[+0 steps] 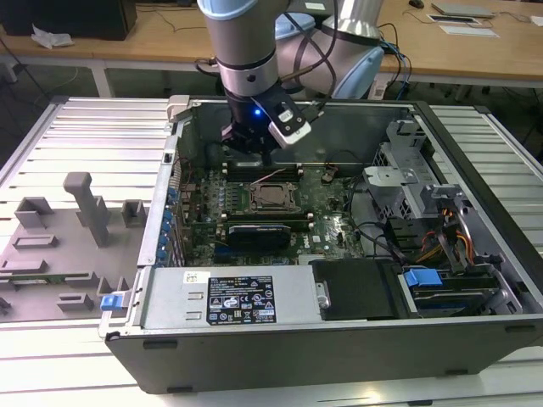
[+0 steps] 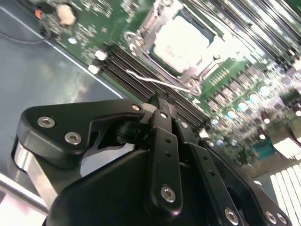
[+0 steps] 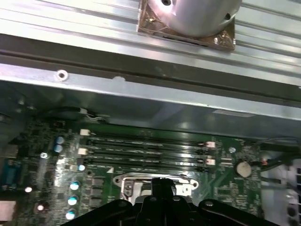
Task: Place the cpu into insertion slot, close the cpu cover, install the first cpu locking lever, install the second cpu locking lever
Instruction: 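Install the first cpu locking lever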
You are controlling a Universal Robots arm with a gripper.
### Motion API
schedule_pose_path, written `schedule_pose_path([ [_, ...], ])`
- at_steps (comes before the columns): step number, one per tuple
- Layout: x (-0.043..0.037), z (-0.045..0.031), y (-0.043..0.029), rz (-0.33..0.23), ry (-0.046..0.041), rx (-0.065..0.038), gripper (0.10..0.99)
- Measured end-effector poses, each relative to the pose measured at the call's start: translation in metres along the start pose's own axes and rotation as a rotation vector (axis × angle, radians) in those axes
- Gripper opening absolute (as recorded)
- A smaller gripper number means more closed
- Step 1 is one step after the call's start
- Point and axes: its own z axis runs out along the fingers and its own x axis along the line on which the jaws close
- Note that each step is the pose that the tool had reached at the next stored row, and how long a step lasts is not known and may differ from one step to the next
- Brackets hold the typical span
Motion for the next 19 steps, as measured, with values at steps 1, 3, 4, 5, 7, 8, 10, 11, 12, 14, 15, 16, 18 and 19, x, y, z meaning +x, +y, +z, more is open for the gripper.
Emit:
schedule_pose_path([
  [1,0.0003,0.0015,-0.0003,-0.001,-0.0042,0.000,0.106],
  [3,0.0014,0.0069,-0.0015,0.038,-0.0127,0.009,0.106],
  [4,0.0015,0.0082,-0.0017,0.051,-0.0154,0.012,0.106],
  [5,0.0014,0.0092,-0.0020,0.062,-0.0176,0.015,0.106],
  [7,0.0006,0.0107,-0.0024,0.079,-0.0210,0.018,0.106],
  [8,-0.0001,0.0117,-0.0026,0.090,-0.0232,0.020,0.106],
  [10,-0.0004,0.0133,-0.0028,0.106,-0.0267,0.021,0.106],
  [11,-0.0004,0.0135,-0.0028,0.109,-0.0277,0.017,0.106],
  [12,-0.0004,0.0139,-0.0027,0.113,-0.0295,0.009,0.106],
  [14,-0.0003,0.0142,-0.0027,0.119,-0.0329,-0.009,0.106],
  [15,-0.0003,0.0145,-0.0027,0.120,-0.0337,-0.014,0.106],
  [16,-0.0001,0.0150,-0.0028,0.124,-0.0348,-0.020,0.106],
  [18,0.0002,0.0162,-0.0031,0.130,-0.0364,-0.025,0.106],
  [19,0.0004,0.0175,-0.0033,0.135,-0.0376,-0.027,0.106],
])
